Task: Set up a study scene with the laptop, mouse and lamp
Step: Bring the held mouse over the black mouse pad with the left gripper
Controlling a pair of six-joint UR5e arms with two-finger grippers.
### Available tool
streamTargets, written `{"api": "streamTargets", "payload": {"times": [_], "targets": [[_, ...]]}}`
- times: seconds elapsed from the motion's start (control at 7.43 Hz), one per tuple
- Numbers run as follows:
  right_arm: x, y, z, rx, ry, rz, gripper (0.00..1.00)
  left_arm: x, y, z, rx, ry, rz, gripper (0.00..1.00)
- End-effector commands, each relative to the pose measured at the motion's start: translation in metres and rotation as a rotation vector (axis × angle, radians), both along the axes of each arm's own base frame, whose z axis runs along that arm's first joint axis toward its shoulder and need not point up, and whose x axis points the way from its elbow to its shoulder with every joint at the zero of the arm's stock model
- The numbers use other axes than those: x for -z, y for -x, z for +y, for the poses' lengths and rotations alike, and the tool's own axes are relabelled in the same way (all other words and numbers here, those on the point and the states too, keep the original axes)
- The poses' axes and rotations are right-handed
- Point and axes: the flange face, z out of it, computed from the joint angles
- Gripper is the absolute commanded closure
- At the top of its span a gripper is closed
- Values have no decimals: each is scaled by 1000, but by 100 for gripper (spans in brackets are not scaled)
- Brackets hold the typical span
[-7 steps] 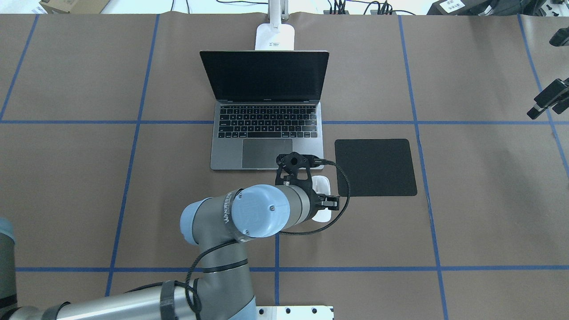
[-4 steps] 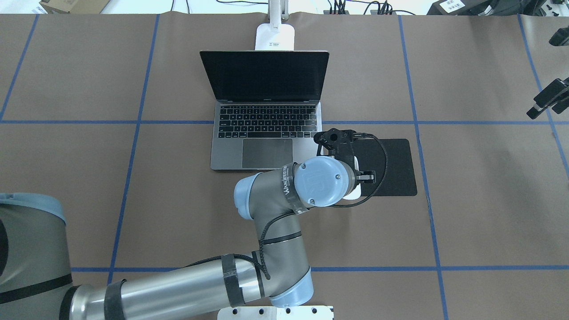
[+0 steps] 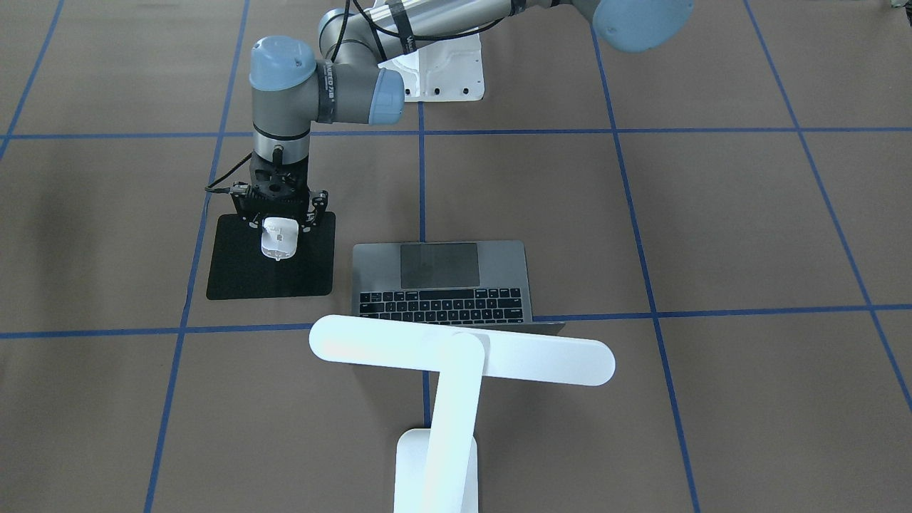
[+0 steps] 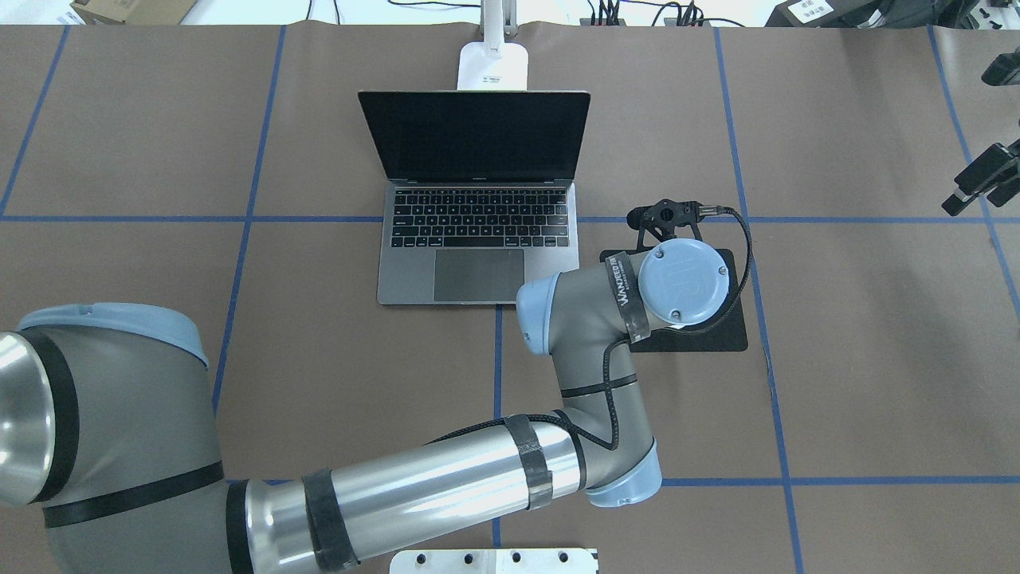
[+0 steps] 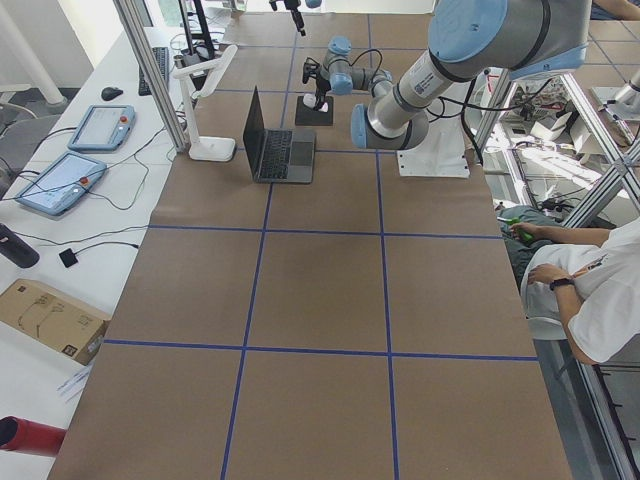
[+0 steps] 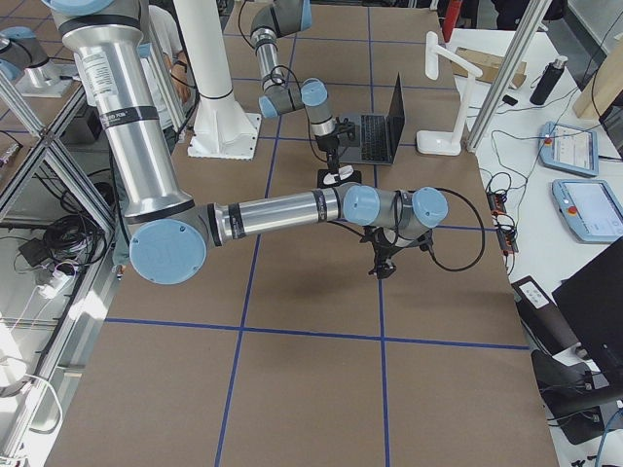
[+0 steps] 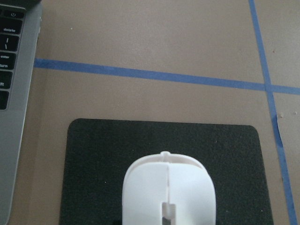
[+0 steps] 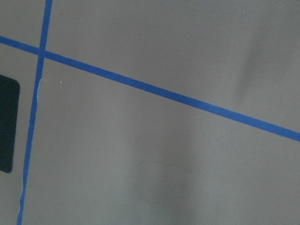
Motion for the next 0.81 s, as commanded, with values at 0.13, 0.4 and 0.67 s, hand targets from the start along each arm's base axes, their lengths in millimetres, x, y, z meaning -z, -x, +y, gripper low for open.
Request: {"api": "streamTargets", "payload": {"times": [0.13, 0.4, 0.67], "targets": [[-2, 2, 0, -3, 14, -22, 1, 14, -10, -10, 34, 62, -28, 53], [-2, 2, 0, -3, 14, -22, 1, 12, -12, -12, 56, 105, -44, 44], [-2, 2, 0, -3, 14, -22, 1, 3, -18, -12, 60, 127, -62, 42]]}}
